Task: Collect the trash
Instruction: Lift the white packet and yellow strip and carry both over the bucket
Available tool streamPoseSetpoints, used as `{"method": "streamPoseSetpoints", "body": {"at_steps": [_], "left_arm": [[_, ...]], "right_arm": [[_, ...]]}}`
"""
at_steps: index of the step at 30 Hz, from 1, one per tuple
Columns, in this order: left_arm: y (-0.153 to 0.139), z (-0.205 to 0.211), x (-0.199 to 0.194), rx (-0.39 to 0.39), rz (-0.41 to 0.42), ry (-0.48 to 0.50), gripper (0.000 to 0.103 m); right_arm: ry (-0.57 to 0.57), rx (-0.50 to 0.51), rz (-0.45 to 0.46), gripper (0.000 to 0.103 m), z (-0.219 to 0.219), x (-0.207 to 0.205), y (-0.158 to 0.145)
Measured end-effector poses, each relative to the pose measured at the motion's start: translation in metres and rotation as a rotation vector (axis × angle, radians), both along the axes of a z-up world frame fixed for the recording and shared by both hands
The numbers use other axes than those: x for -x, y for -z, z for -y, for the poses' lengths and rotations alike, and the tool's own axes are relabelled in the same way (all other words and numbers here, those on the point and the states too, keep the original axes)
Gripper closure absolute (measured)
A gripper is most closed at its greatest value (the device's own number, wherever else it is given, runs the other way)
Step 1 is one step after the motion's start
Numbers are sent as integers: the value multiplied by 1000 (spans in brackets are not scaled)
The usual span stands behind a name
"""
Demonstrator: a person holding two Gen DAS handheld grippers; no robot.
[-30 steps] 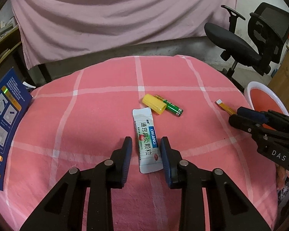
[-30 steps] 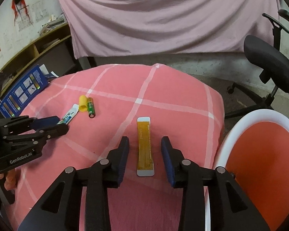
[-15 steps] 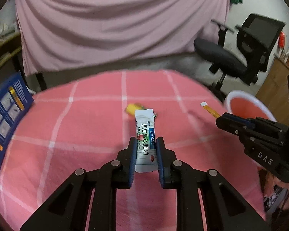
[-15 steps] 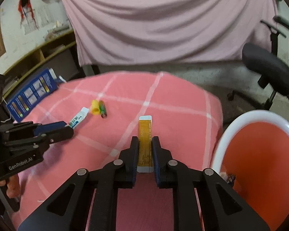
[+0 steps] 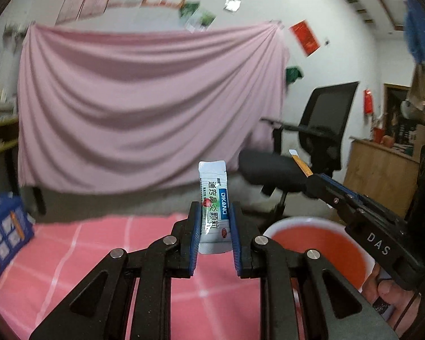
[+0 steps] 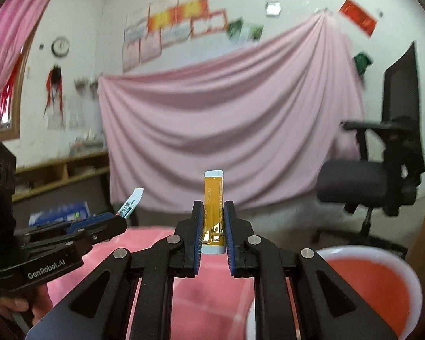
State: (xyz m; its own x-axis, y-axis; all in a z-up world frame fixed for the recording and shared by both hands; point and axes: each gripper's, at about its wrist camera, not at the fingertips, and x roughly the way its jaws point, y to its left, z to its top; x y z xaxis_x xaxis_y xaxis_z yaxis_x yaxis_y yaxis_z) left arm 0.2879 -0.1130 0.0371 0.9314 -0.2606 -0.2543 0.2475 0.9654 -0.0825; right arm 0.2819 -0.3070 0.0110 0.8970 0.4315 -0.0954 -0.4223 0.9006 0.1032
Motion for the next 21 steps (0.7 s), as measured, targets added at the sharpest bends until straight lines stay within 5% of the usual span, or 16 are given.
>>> {"method": "streamPoseSetpoints", "body": {"at_steps": [11, 21], "left_arm": [[-23, 62, 7, -46, 152, 116, 86], [-14, 115, -3, -93, 65, 235, 86]], "right_arm": [[185, -109, 103, 90, 67, 20, -14], [293, -187, -7, 90, 108, 9, -3]]}}
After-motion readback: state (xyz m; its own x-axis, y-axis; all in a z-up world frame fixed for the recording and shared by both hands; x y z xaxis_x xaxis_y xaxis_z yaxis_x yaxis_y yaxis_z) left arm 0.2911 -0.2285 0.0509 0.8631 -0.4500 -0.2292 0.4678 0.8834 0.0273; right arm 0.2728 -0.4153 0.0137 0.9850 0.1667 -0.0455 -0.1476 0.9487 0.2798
